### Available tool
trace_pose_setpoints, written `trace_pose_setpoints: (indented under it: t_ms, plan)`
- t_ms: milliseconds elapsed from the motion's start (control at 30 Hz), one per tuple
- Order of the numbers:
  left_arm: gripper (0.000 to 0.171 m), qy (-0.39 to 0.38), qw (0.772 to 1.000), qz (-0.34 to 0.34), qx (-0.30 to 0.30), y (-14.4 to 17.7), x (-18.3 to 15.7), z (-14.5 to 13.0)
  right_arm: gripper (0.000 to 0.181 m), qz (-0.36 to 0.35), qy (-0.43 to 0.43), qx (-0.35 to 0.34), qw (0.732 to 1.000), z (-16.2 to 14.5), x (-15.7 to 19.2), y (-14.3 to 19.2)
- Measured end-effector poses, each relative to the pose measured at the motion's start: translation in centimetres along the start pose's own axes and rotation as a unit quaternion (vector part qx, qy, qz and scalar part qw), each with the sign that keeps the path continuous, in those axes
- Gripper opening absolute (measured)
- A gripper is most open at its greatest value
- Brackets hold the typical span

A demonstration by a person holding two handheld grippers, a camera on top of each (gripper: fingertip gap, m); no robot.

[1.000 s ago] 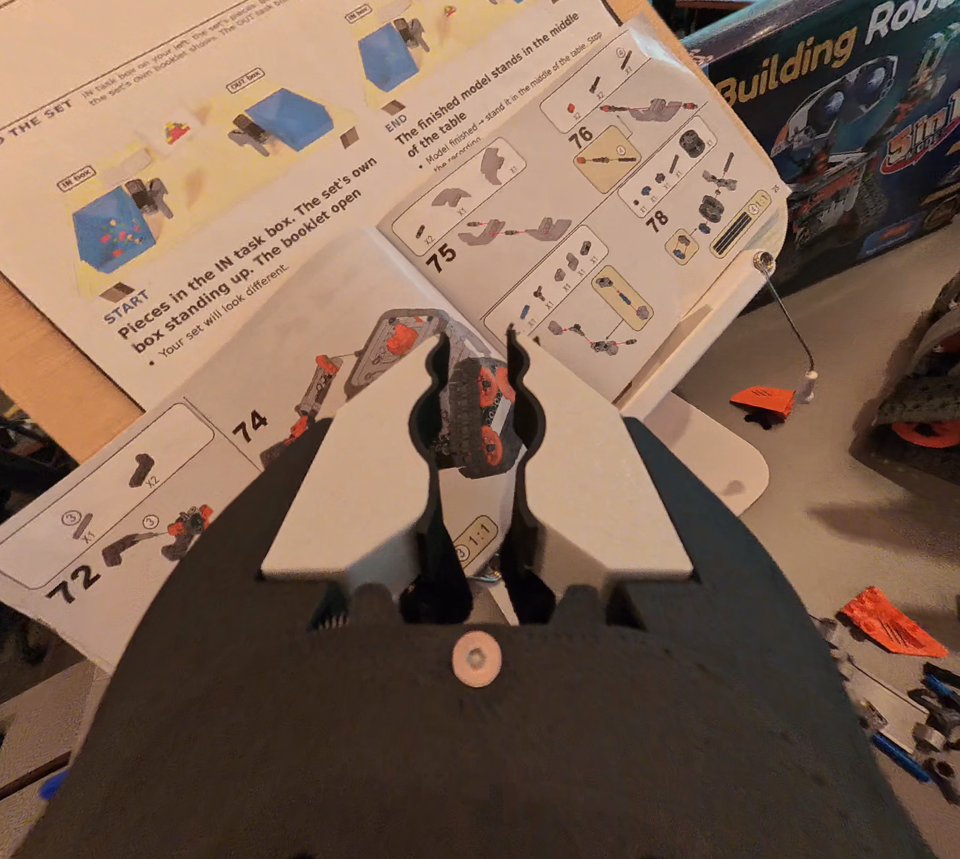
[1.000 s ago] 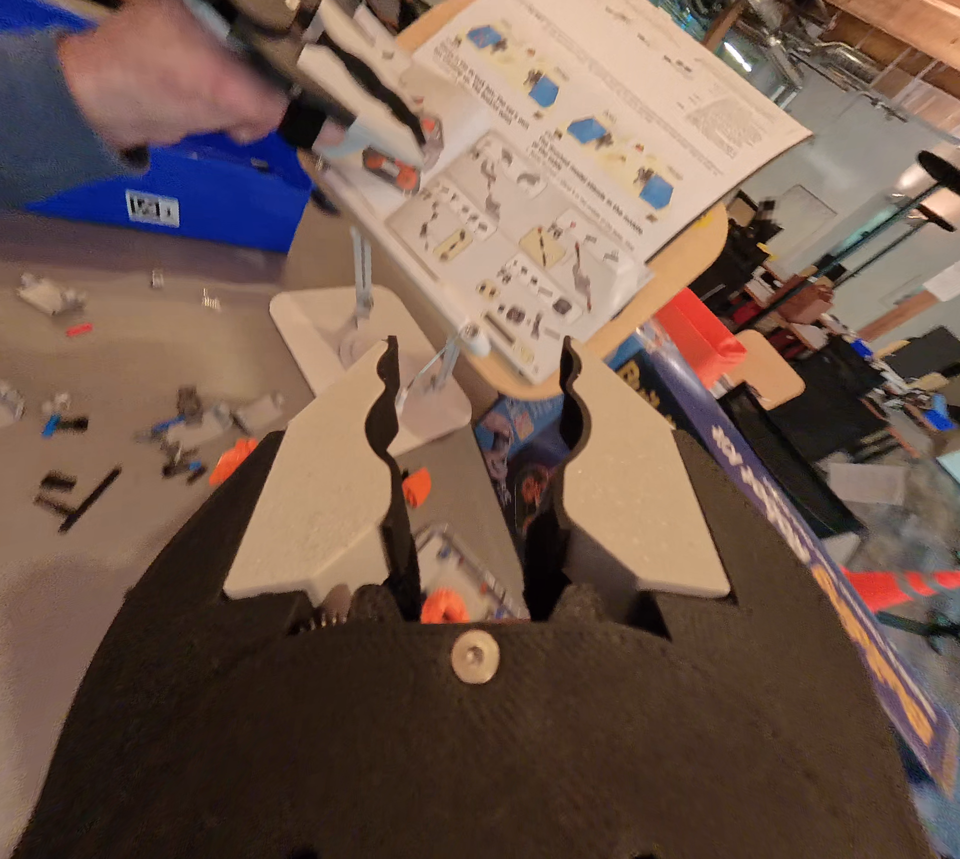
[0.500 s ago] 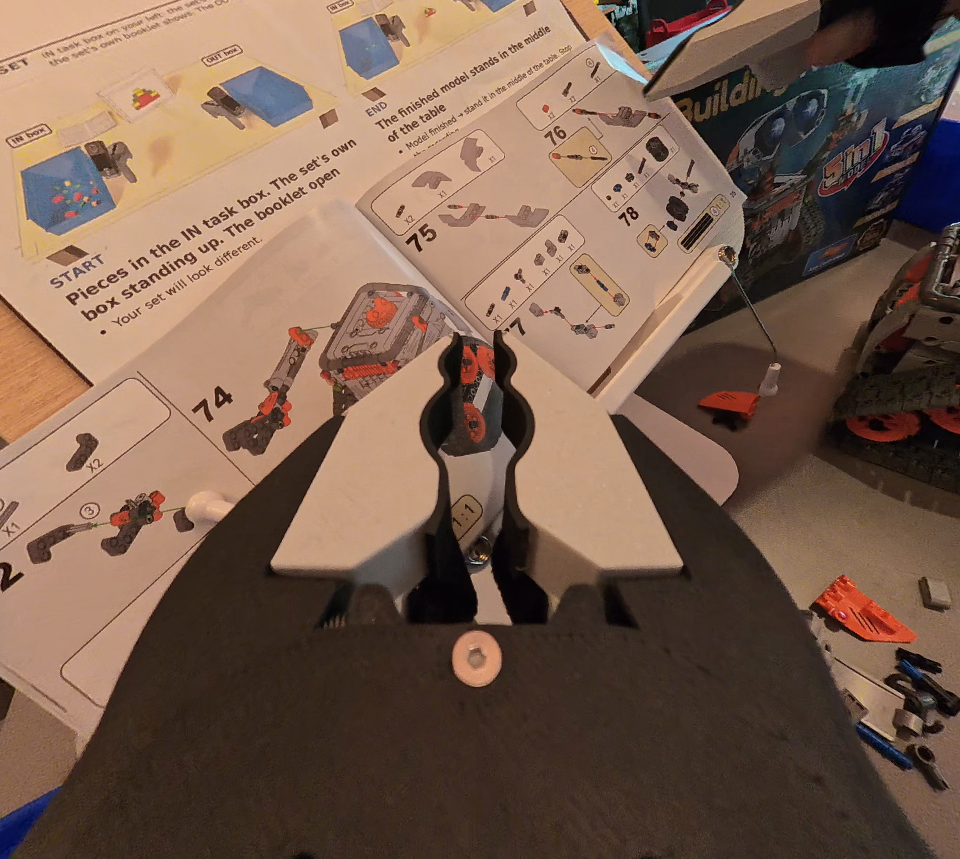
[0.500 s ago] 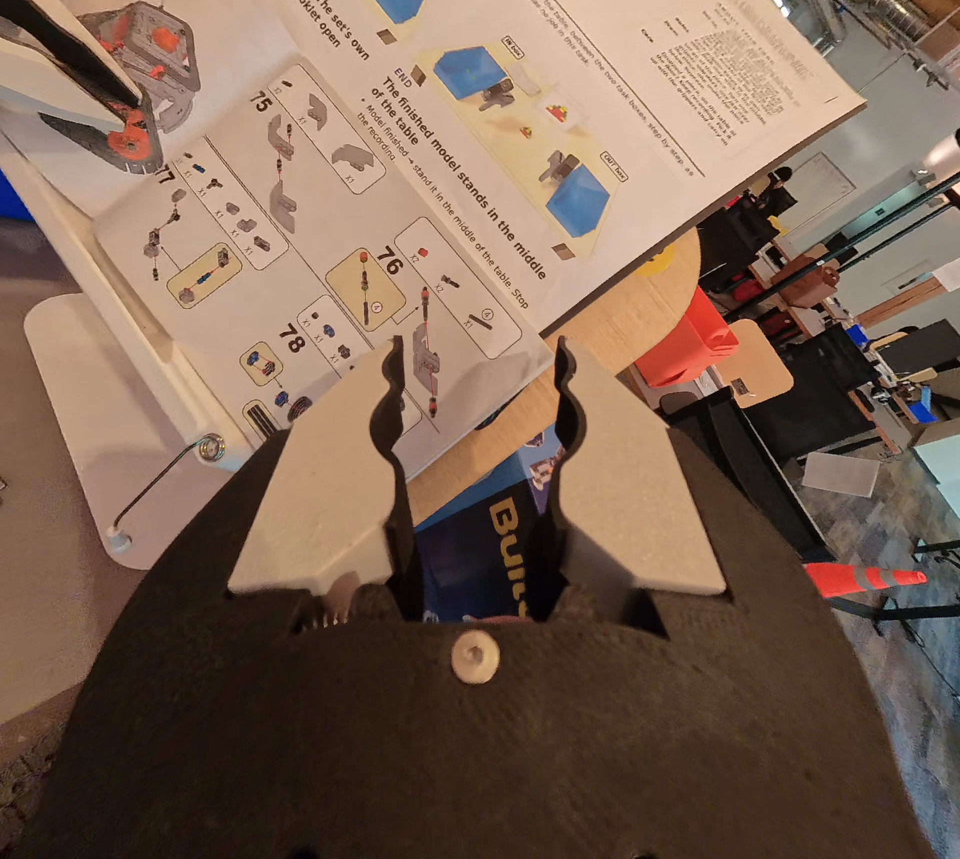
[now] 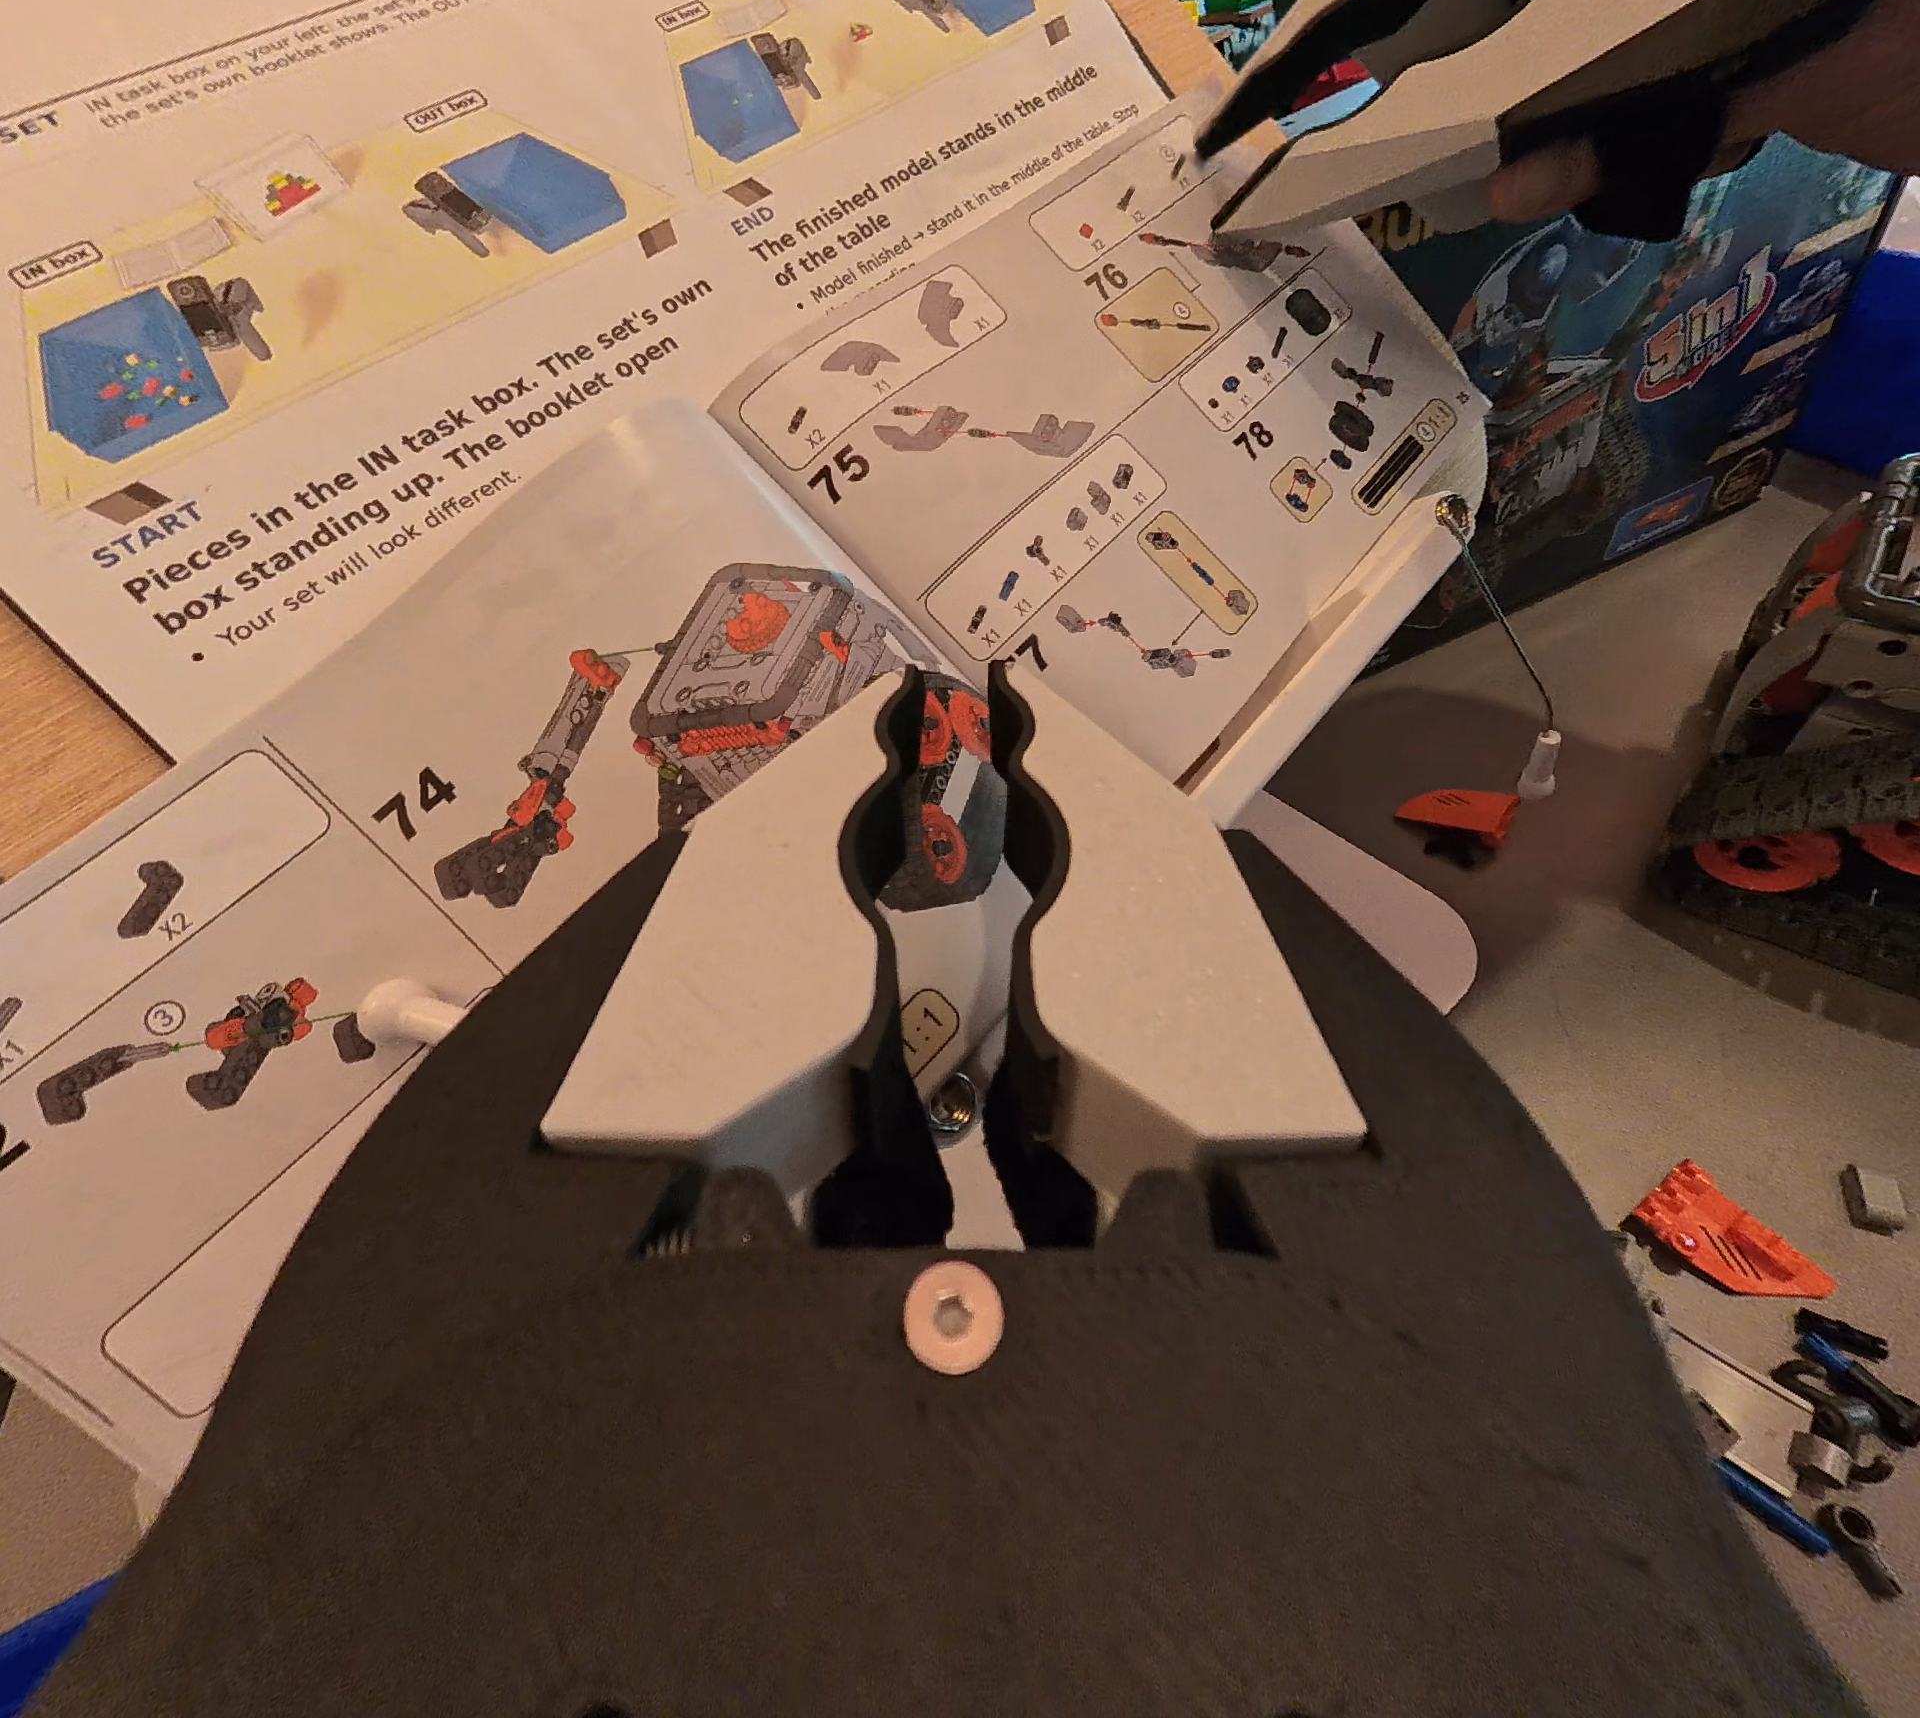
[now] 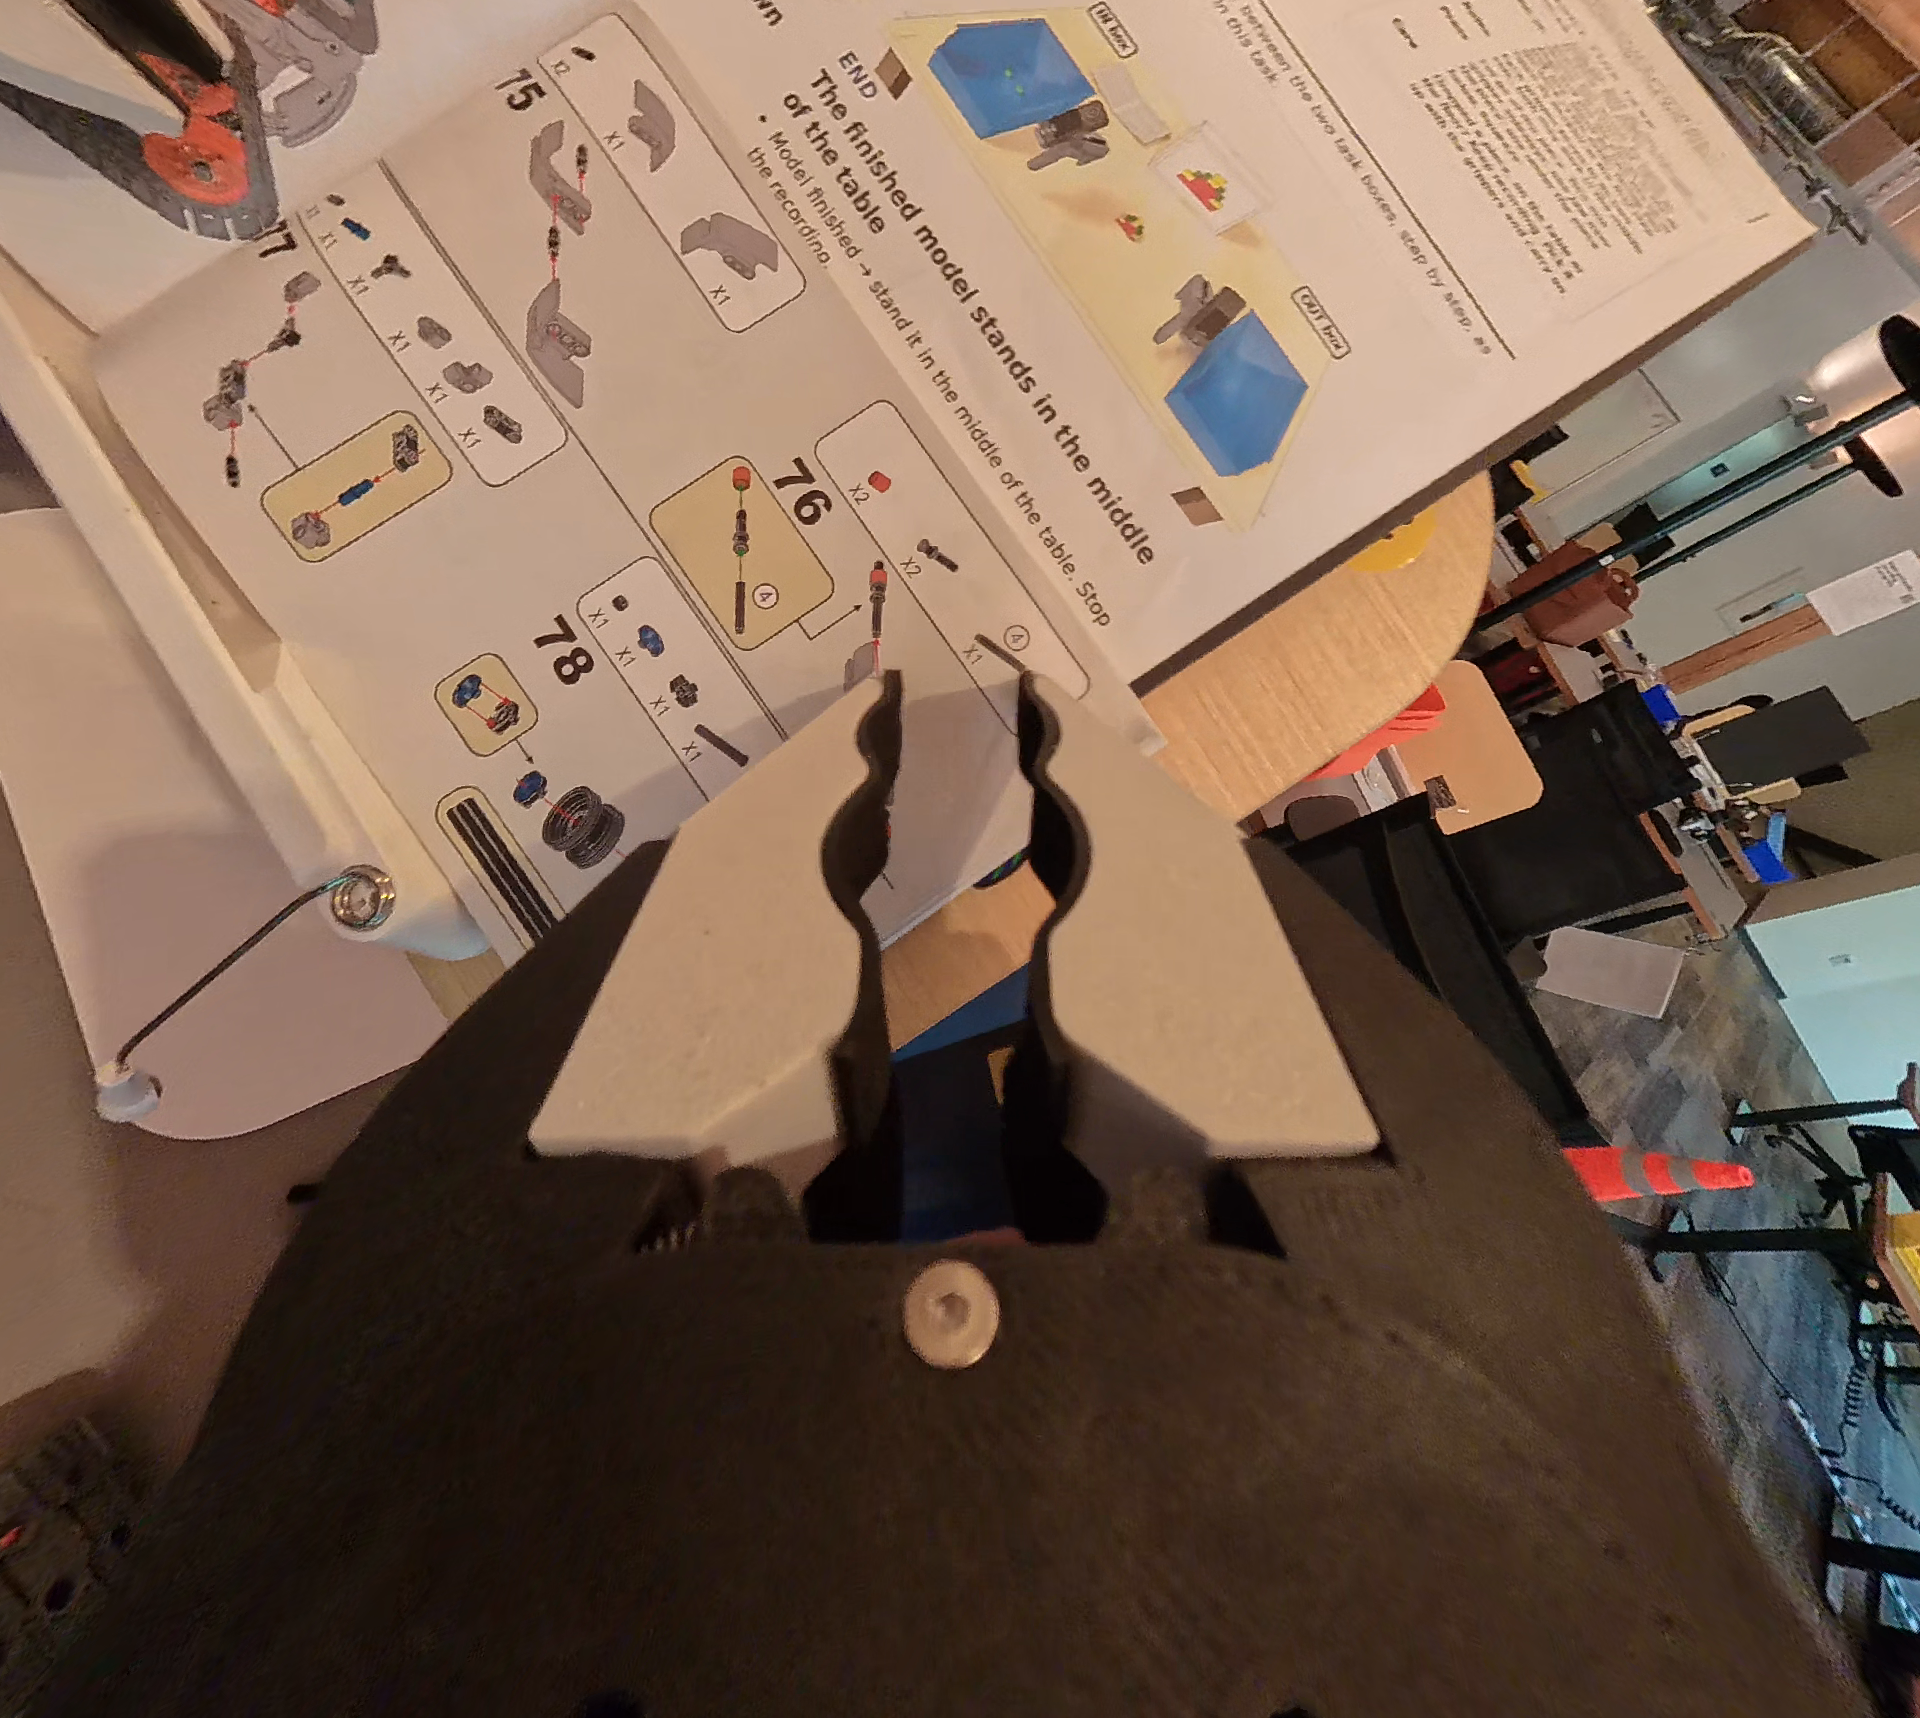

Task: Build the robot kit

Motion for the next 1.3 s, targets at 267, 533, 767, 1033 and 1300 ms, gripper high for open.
trace_pose_setpoints:
  t_ms: [267,533,767,1033,1300]
  plan:
    - [0.009,-0.001,1.000,0.001,0.000,0.0,0.0,0.0,0.033,-0.031,0.010,-0.003,0.999,0.3,-0.5,0.6]
    - [0.010,-0.001,1.000,0.000,-0.002,0.0,0.0,-0.1,0.032,0.003,0.011,-0.002,1.000,-0.3,-0.6,0.0]
    - [0.010,-0.003,1.000,0.000,-0.002,0.0,0.0,-0.1,0.028,0.047,-0.037,-0.025,0.998,-0.7,-1.9,0.3]
    - [0.010,-0.005,1.000,0.002,-0.001,0.0,-0.1,-0.1,0.023,0.027,0.001,-0.008,1.000,-0.7,-2.0,0.5]
    - [0.010,-0.006,1.000,0.002,-0.002,0.0,-0.1,-0.1,0.027,0.012,0.011,0.007,1.000,-0.6,-2.1,0.6]
Point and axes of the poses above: each gripper's, where its closed fingertips meet, y back along the fingers, z out of its top, x = y × z across the jaws, the point moved 10 cm from there along y, back along the fingers, and after that the axes turned 15 degrees about y, right-handed, at the moved point
